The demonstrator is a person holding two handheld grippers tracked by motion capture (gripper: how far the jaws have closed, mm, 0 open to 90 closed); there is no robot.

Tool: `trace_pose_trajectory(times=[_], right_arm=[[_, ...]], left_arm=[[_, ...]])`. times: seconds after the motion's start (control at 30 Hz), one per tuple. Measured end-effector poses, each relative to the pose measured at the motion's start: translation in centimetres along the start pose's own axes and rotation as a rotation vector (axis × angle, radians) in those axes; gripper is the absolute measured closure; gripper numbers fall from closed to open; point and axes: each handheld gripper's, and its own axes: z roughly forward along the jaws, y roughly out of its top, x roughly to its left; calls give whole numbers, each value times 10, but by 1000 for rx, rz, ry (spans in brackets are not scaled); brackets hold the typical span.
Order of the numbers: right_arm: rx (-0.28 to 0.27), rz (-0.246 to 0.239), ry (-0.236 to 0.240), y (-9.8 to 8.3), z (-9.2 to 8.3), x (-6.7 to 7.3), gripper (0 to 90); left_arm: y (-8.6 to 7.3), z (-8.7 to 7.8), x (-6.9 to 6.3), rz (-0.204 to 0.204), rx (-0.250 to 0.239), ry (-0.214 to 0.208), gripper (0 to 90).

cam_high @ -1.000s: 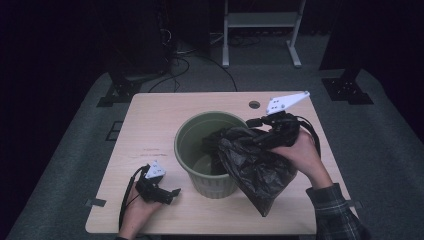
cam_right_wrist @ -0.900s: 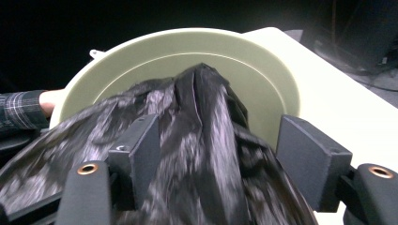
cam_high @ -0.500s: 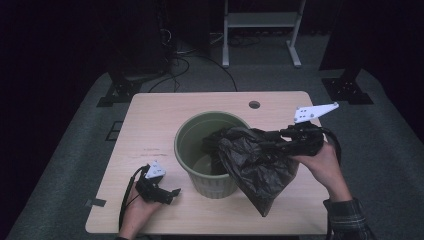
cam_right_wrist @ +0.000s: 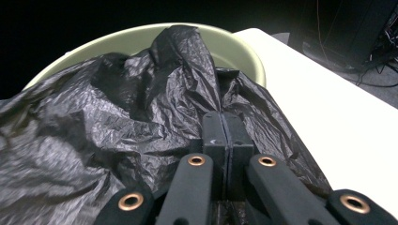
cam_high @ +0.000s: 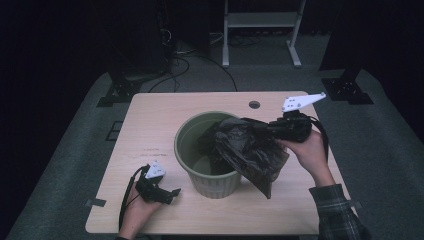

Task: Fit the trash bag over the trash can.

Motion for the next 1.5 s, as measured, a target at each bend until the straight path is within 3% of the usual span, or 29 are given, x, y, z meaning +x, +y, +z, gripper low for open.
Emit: trace_pose_trajectory(times=[0.27,0.5,0.87,1.07,1.17,1.5], right_arm=[[38,-61,28,31,40,11,899],[91,-115,54,44,66,26,898],[71,-102,69,42,69,27,898],[62,-93,74,39,65,25,898],[62,-92,76,39,65,24,898],[60,-97,85,38,67,22,899]], left_arm=[[0,0,0,0,0,0,0],[0,0,0,0,0,0,0],[1,-1,1,24,14,-23,0],[9,-14,1,35,-43,-53,0],[15,-24,1,24,-87,-87,0],[38,-53,1,52,-183,-139,0]])
